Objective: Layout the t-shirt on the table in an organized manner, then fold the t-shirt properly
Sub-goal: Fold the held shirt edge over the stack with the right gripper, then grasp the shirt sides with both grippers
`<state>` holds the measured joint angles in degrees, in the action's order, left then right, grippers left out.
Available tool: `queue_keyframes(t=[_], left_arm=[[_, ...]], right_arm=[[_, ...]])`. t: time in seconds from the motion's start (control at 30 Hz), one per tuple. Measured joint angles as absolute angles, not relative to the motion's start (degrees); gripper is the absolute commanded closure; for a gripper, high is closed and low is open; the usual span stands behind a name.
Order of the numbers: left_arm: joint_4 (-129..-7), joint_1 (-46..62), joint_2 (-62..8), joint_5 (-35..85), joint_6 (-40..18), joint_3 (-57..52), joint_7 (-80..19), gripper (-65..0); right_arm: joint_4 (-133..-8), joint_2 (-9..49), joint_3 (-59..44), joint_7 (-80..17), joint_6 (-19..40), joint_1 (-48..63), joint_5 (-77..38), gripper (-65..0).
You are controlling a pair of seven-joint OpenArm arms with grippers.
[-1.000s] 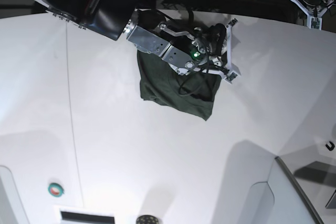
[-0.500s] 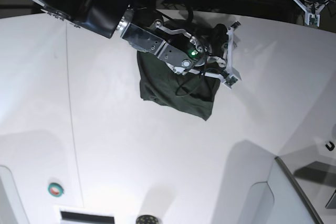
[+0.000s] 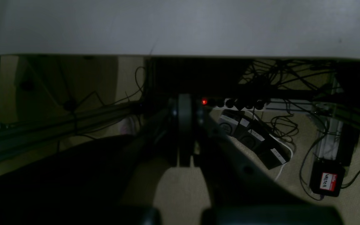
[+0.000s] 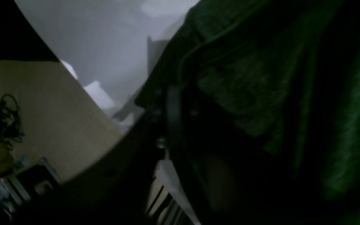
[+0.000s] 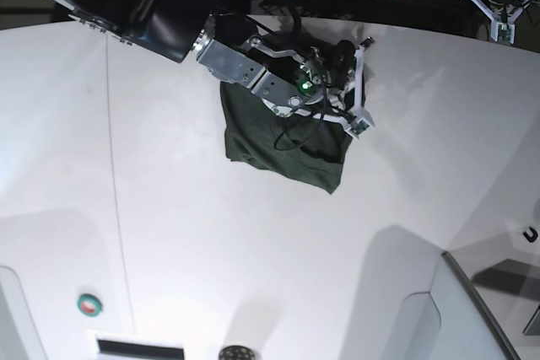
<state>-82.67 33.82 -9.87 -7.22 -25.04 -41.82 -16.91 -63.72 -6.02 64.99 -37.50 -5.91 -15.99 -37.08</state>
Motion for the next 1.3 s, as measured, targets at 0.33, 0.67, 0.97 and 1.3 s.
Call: queue_keyframes(t=[0.33, 0.67, 0.97, 1.3], left_arm=[[-82.7, 33.8, -9.9, -7.2, -25.0, -41.8, -16.9, 0.0], [-82.7, 33.8, -9.9, -7.2, -25.0, -41.8, -16.9, 0.0], [-82.7, 33.8, -9.9, -7.2, -25.0, -41.8, -17.1, 0.0], [-82.7, 33.5, -9.9, -7.2, -25.0, -41.8, -17.3, 0.0]], right_arm=[[-63.7, -7.3, 67.1, -37.4, -4.5, -16.5, -36.9, -1.5], [-65.6, -7.6, 69.6, -37.5, -2.9, -17.1, -37.0, -1.5], [-66.6, -7.9, 69.6, -37.5, -2.9, -17.4, -37.1, -2.4], [-75.5, -6.9, 69.6, -39.3, -3.0, -17.7, -37.2, -27.2]])
